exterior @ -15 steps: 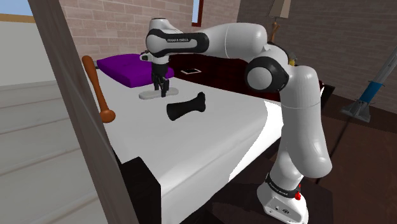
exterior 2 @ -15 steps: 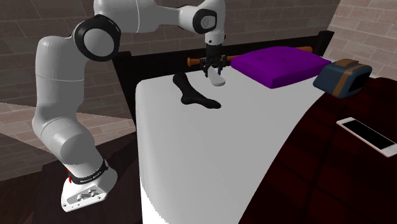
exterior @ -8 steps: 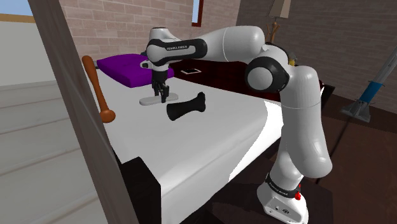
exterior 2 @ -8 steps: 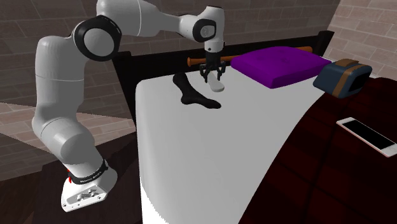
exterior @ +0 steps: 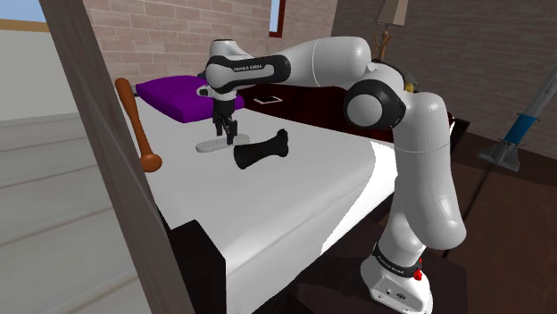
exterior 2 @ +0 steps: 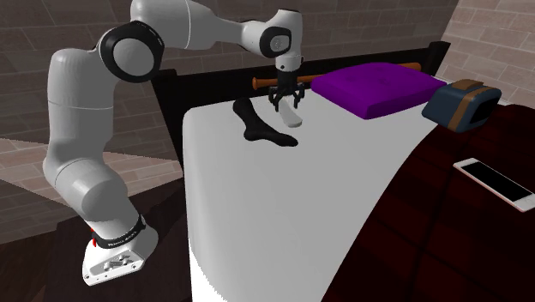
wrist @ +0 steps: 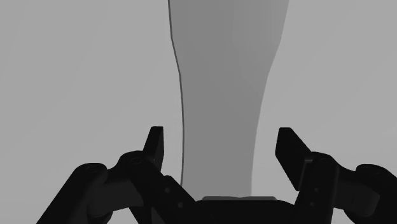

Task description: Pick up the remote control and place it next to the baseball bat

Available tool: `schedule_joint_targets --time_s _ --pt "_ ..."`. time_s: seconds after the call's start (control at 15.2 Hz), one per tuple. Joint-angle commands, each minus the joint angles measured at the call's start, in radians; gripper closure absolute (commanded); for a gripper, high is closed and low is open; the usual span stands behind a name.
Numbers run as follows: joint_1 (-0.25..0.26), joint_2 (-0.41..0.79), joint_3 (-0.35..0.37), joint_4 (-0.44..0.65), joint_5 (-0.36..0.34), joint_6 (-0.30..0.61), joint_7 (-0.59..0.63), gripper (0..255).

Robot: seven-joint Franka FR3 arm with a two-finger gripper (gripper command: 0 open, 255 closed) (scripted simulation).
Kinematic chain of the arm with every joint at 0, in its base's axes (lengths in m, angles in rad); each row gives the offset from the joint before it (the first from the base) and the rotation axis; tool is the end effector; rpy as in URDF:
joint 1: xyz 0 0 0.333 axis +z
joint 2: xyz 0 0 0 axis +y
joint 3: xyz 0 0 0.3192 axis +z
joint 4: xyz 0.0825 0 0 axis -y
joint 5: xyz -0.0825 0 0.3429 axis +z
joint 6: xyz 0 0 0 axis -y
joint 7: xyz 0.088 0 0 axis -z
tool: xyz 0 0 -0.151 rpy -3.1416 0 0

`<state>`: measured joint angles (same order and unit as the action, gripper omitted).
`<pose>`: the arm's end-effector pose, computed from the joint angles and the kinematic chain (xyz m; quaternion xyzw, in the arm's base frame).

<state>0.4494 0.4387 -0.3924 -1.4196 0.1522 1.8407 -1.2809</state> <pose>0.6396 0.0936 0.4324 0.7859 0.6183 0.0017 0.0110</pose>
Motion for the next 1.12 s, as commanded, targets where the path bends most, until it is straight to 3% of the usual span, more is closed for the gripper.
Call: schedule_joint_targets --time_s 0.0,0.26,0.53,1.06 --pt "0.0 0.0 0.0 0.0 0.0 0.0 0.0 0" --pt "0.0 0.0 0.0 0.0 0.0 0.0 0.0 0" --pt "-0.01 -0.002 -0.003 0.126 -0.003 -0.126 0.006 0" --pt "-0.01 -0.002 -0.003 0.126 -0.003 -0.126 0.006 0"
